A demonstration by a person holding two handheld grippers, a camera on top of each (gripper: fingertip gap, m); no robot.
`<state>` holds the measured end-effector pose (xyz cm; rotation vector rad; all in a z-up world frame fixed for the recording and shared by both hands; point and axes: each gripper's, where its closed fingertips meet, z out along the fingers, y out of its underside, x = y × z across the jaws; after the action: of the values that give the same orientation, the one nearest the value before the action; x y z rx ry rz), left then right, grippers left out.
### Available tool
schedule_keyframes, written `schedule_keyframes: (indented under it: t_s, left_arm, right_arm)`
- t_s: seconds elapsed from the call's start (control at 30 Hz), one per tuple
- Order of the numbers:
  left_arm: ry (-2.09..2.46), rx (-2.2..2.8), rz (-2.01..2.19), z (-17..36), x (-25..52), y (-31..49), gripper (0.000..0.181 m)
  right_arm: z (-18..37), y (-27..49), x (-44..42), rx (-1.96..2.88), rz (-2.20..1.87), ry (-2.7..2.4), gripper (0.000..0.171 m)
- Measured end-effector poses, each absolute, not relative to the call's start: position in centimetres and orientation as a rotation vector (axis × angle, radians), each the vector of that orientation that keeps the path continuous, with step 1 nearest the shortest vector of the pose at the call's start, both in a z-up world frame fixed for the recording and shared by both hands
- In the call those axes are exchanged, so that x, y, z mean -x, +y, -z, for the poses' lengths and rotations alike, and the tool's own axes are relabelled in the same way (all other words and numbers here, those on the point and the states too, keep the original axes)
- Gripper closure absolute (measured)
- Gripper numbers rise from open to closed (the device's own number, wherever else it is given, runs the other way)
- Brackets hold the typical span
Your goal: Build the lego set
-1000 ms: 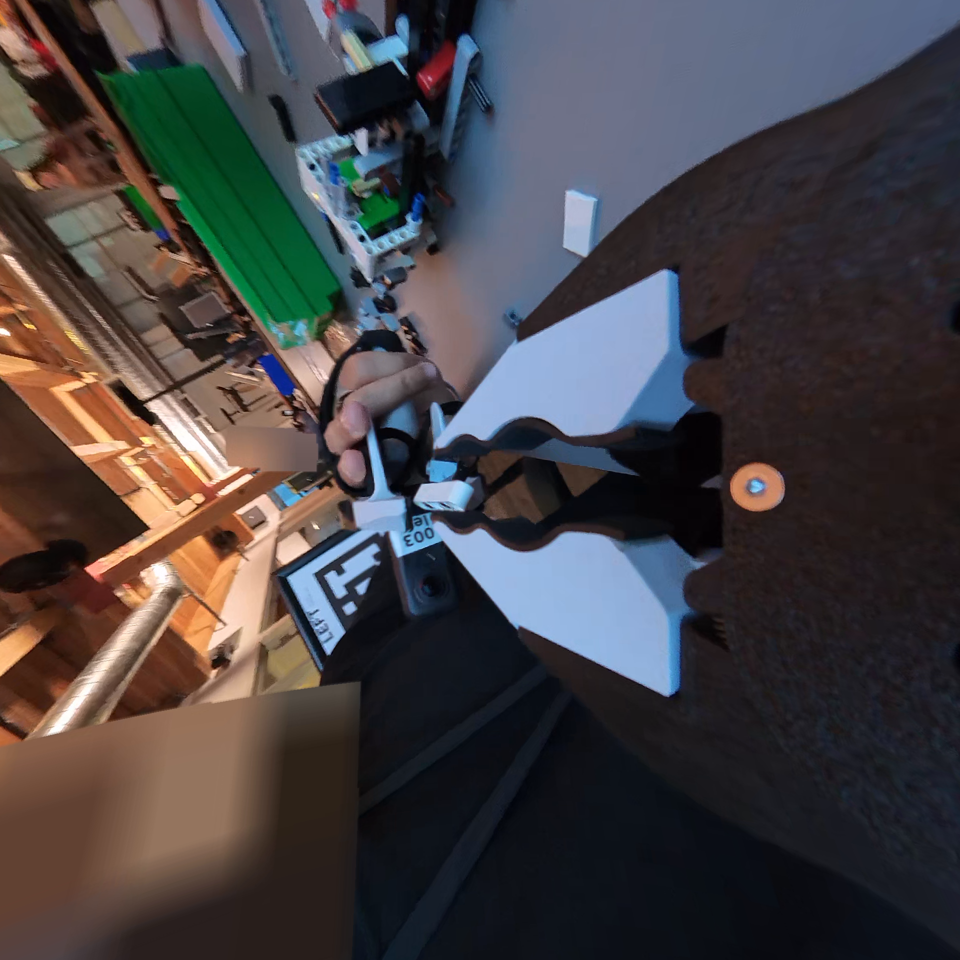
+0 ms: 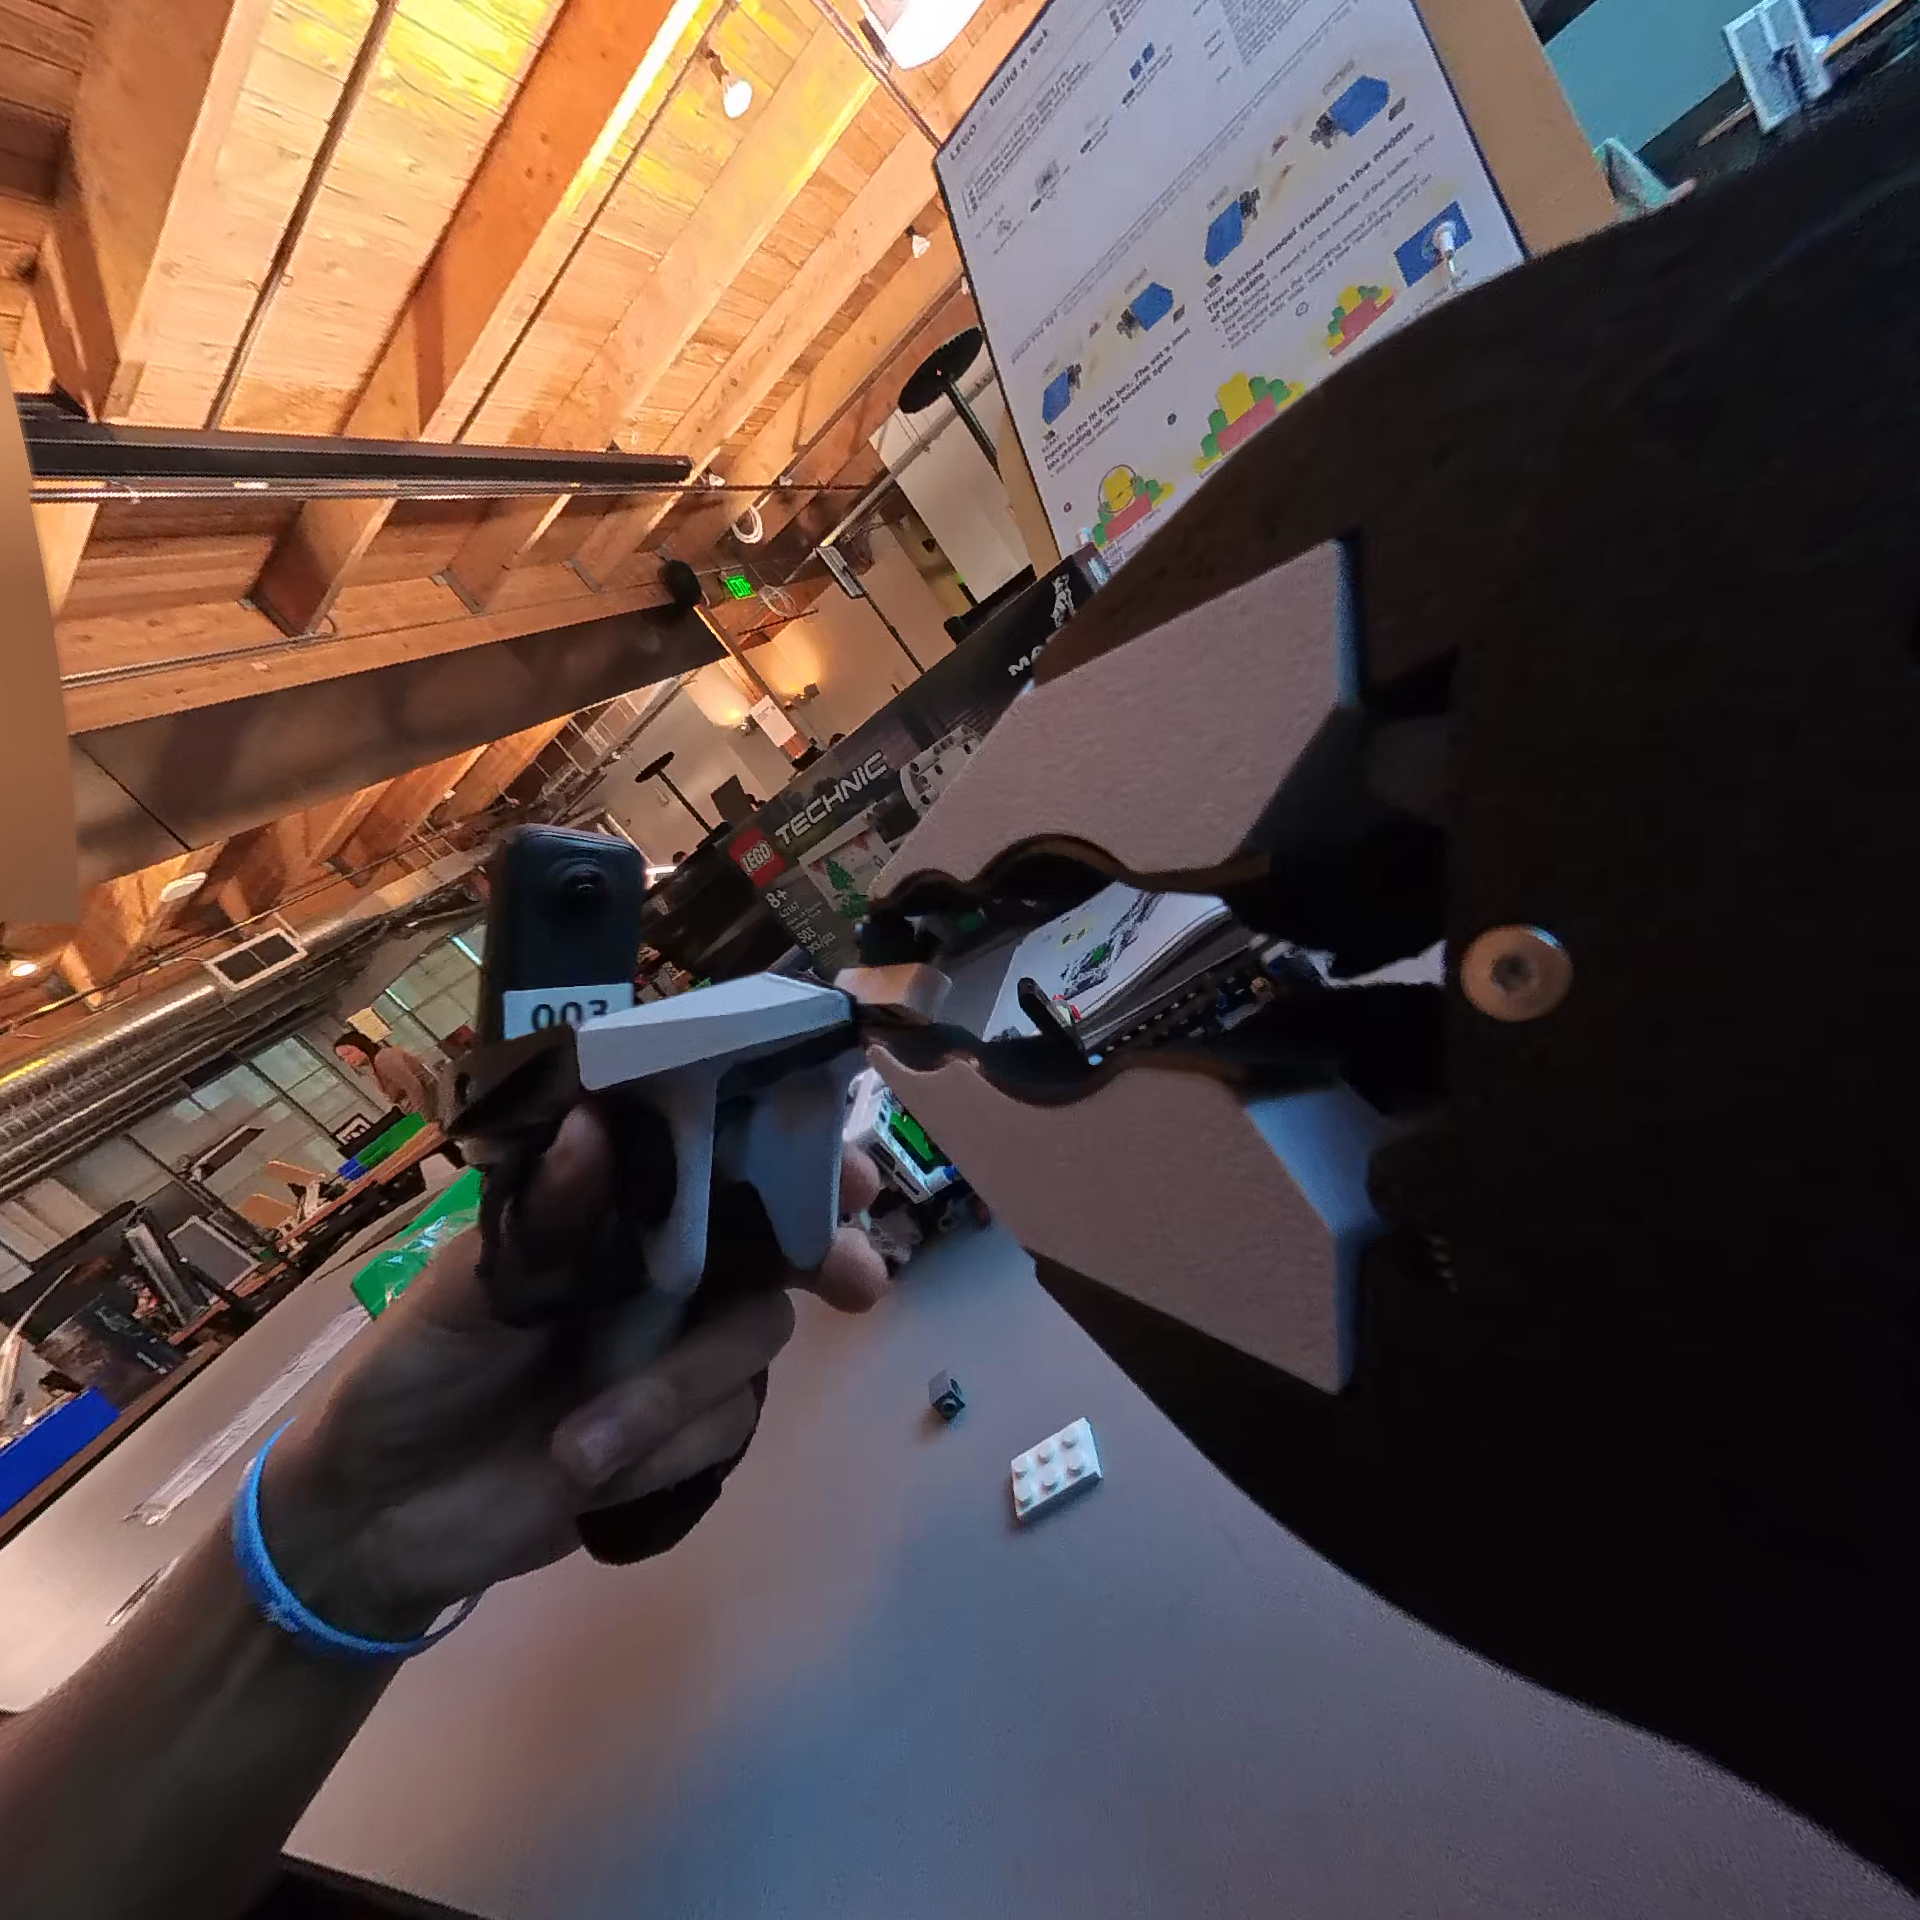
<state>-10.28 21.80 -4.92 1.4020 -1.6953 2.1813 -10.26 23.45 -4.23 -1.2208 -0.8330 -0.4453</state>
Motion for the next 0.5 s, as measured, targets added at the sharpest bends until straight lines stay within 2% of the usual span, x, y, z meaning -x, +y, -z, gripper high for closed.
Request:
schedule_keyframes:
  t_s: [0.5]
  left_arm:
    - [-1.785,-1.252,-2.142,5.9,10.0,21.7,0.175]
  right_arm:
    - [5.2,23.3,9.6,1.321,0.197,-0.625,0.15]
